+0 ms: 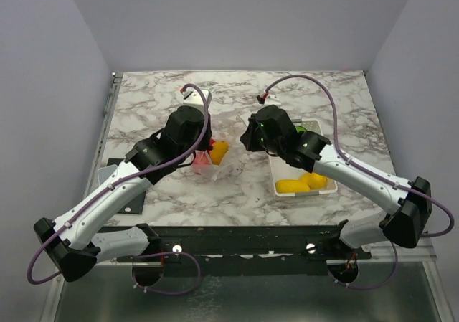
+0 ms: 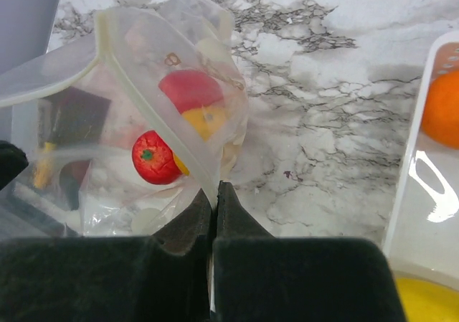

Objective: Place the food in the zip-top bag and seal the zipper
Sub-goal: Adjust the zipper food storage bag at the center of the board, then pick up the fake fruit from the bin.

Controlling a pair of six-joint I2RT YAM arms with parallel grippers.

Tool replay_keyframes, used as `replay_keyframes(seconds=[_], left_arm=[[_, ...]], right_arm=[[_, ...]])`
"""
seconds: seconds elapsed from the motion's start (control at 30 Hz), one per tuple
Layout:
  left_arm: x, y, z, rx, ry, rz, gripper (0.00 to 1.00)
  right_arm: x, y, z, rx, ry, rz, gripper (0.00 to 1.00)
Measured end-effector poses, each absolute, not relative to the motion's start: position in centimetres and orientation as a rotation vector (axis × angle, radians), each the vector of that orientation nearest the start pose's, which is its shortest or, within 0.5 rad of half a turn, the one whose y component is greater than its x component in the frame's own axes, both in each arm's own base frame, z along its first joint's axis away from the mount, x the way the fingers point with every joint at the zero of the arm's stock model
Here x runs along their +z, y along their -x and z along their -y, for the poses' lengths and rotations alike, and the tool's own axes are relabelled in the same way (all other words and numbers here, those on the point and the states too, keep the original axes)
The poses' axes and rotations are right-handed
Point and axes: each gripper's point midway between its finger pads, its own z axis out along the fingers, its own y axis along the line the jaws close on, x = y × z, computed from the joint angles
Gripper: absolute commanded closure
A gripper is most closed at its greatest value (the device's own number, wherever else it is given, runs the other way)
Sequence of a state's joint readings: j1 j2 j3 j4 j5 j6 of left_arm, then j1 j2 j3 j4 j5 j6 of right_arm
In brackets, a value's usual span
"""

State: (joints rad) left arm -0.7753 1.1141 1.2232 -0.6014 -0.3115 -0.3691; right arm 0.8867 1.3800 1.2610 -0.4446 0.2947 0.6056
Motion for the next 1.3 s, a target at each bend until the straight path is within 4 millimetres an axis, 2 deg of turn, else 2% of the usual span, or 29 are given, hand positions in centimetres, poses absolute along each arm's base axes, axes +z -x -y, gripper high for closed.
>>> replay_keyframes(seconds=[0.13,0.37,0.47,0.6,0.77,0.93,0.97,1.07,1.3], left_arm=[[27.9,-26.9,20.3,-0.347,-0.237,-2.073,1.0],[25.7,-27.6,20.7,-0.288,-0.284,-2.123,1.0],[24.4,-27.8,20.8,-0.26,-0.307,-2.152,1.0],[23.5,-27.9,20.9,-0.241,-0.327,-2.166,1.0],[22.8,-28.1,21.0,-0.238,-0.336,-2.16,1.0],[22.2,-28.2,21.0,-0.231,-0.341,-2.159,1.0],[22.0,-28.2,20.9,-0.23,-0.341,-2.159,1.0],[21.9,-28.1,20.7,-0.231,-0.339,-2.15,1.0],[23.2,-27.7,20.2,-0.258,-0.32,-2.101,1.0]], right_arm=[[22.0,-29.1,-30.9,0.621,0.117,-2.202,0.99],[16.9,-29.7,-31.1,0.649,0.097,-2.318,0.99],[15.8,-29.4,-31.3,0.655,0.103,-2.35,0.91],[15.9,-29.4,-31.3,0.657,0.105,-2.349,0.71],[16.6,-29.1,-30.2,0.61,0.117,-2.345,0.43],[18.5,-29.1,-27.8,0.512,0.092,-2.302,0.39],[19.7,-29.0,-27.3,0.515,0.083,-2.275,0.38],[21.1,-28.9,-25.5,0.452,0.051,-2.236,0.37],[21.2,-28.6,-21.4,0.266,-0.016,-2.236,0.28]])
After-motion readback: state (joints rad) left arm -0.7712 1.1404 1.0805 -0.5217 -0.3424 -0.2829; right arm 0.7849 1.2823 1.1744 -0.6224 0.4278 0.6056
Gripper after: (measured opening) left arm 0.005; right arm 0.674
